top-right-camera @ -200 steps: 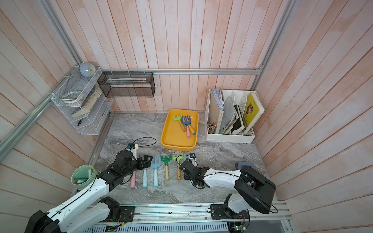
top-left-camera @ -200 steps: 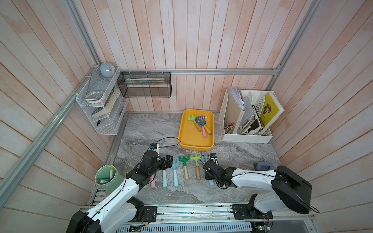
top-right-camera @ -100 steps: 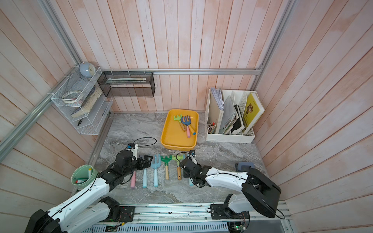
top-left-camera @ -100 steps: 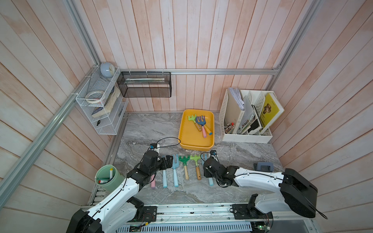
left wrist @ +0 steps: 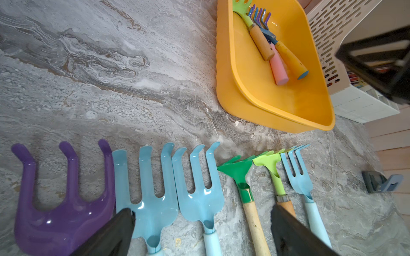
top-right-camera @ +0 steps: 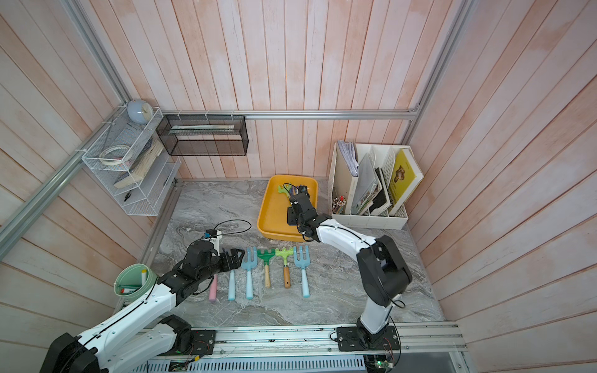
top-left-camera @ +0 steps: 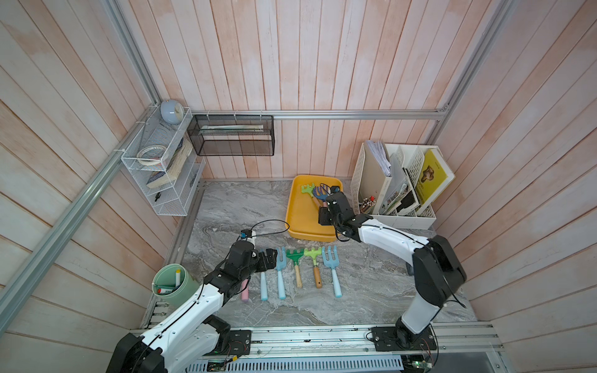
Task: Take the hand rake out of the storage box
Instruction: Place the rake at the center of the board, then pick up the rake from the storage box.
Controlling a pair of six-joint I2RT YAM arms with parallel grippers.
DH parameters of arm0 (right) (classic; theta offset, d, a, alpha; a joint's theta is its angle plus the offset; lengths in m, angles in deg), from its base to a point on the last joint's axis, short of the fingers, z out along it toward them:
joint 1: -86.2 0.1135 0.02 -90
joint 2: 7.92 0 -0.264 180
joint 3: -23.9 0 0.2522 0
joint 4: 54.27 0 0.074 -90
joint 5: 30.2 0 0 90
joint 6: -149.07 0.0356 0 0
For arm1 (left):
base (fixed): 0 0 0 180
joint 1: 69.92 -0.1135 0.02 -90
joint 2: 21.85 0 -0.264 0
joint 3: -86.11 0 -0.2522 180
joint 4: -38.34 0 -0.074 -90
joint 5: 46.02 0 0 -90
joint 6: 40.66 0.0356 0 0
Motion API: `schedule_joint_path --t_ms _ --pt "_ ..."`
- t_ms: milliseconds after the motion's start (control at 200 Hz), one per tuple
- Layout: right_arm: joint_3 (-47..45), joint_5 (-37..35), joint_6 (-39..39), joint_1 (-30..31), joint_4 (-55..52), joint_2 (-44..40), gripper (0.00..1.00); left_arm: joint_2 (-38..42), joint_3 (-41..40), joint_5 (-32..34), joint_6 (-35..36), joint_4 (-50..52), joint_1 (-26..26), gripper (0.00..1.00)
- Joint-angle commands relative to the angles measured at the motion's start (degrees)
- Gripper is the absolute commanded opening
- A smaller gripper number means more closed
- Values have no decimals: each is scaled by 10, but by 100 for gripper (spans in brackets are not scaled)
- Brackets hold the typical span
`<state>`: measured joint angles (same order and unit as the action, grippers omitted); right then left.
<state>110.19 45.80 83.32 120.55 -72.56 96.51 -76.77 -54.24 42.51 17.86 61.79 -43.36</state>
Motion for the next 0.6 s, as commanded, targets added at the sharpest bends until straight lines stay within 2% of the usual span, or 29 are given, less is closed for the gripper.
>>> schedule_joint_path --t_ms 0,105,250,510,595 --pt "56 55 -19 -37 23 84 61 -6 -6 3 6 -6 -3 100" --pt "168 94 -41 -54 -5 184 58 -6 -6 4 7 -7 -3 100" --pt "302 72 -57 -63 -81 285 57 -11 -7 6 9 -12 -4 100" --pt "334 99 -65 -68 -74 320 51 -40 -1 12 12 -18 -3 100" --pt "343 61 -62 -68 -105 318 50 -47 1 15 12 -13 -4 100"
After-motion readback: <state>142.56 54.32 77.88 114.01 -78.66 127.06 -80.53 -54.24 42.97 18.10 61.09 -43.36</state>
